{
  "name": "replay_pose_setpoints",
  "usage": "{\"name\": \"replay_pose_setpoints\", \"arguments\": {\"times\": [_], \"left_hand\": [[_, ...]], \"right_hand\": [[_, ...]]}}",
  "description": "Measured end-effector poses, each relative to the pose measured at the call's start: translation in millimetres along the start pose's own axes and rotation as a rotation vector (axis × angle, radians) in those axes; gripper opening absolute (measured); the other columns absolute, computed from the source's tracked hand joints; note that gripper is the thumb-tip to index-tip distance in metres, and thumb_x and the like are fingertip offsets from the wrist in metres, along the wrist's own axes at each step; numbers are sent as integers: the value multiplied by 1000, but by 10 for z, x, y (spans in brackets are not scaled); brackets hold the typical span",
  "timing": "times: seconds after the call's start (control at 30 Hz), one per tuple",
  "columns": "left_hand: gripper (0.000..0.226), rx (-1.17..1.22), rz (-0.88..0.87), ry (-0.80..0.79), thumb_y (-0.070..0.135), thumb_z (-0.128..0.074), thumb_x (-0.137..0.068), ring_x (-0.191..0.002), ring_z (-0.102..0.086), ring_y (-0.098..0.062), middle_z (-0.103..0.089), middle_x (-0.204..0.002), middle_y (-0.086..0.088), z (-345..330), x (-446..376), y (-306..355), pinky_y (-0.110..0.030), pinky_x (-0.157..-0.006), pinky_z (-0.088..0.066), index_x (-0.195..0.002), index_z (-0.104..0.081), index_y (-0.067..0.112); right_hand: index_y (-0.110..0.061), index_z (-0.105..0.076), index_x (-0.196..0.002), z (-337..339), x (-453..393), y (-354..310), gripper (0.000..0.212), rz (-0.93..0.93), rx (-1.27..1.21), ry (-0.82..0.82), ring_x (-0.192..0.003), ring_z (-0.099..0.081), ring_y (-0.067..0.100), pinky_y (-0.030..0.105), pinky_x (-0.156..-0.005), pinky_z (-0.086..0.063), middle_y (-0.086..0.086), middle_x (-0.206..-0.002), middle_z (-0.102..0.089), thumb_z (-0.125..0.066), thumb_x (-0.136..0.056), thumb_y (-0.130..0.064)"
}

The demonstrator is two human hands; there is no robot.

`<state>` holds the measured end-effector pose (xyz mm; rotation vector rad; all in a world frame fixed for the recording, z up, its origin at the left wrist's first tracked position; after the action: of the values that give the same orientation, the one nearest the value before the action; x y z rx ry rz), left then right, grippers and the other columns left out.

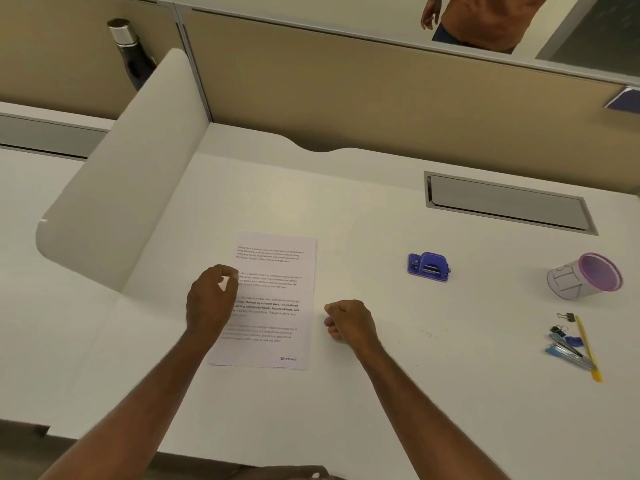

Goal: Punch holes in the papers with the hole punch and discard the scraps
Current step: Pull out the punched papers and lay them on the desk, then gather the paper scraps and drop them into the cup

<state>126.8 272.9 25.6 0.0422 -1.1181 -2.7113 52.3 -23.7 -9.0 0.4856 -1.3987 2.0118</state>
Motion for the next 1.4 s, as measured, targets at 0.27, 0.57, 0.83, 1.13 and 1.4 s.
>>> {"name": "replay_pose_setpoints", "arguments": {"times": [0.27,0.57,0.83,1.13,1.4], "left_hand": [[19,113,-439,-163,12,-64,-94,-114,-59,-14,-71,-116,4,-843,544,921,-18,-102,-38,-110,-71,17],[54,-187,-672,-379,33,-53,-101,-153,-31,-31,-41,-161,-10,-2026,1100,1440,-53,-126,-21,-150,-47,11],[68,-490,-723,-365,51,-35,-103,-159,-11,-29,-15,-171,-8,-2328,1131,1293,-56,-127,-14,-160,-26,16],[67,-465,-739,-322,48,-43,-102,-159,-10,-25,-15,-172,-3,-2342,1086,1245,-56,-127,-15,-160,-27,19],[65,-440,-743,-318,48,-40,-103,-159,-10,-24,-15,-172,-2,-2335,1087,1222,-57,-127,-16,-161,-26,21]], "right_hand": [[-22,-76,-80,804,195,471,18,73,-73,173,-67,-73,18,44,-76,-63,-3,-71,-76,-61,-90,-26],[-27,-78,-97,1646,264,984,23,241,-138,214,-78,-74,11,36,-79,-61,-8,-82,-78,-57,-95,-19],[-24,-78,-98,2242,-84,1174,23,387,-345,290,-89,-73,10,16,-85,-51,-4,-87,-79,-54,-98,-26],[-22,-76,-81,2238,-729,865,30,427,-574,261,-85,-74,33,40,-87,-57,7,-82,-78,-53,-94,-9],[-4,-71,-78,1646,-665,600,28,504,-355,-65,-73,-72,27,35,-78,-58,10,-74,-75,-49,-95,-2]]}}
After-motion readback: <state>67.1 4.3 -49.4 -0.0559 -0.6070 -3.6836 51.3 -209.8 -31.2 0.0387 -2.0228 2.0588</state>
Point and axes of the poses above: each hand's wrist, its own x-axis away from the middle knuckle, its own z-axis out of the back of the hand, y = z × x, the point moved 6 cm from there along -x, towards the middle knuckle
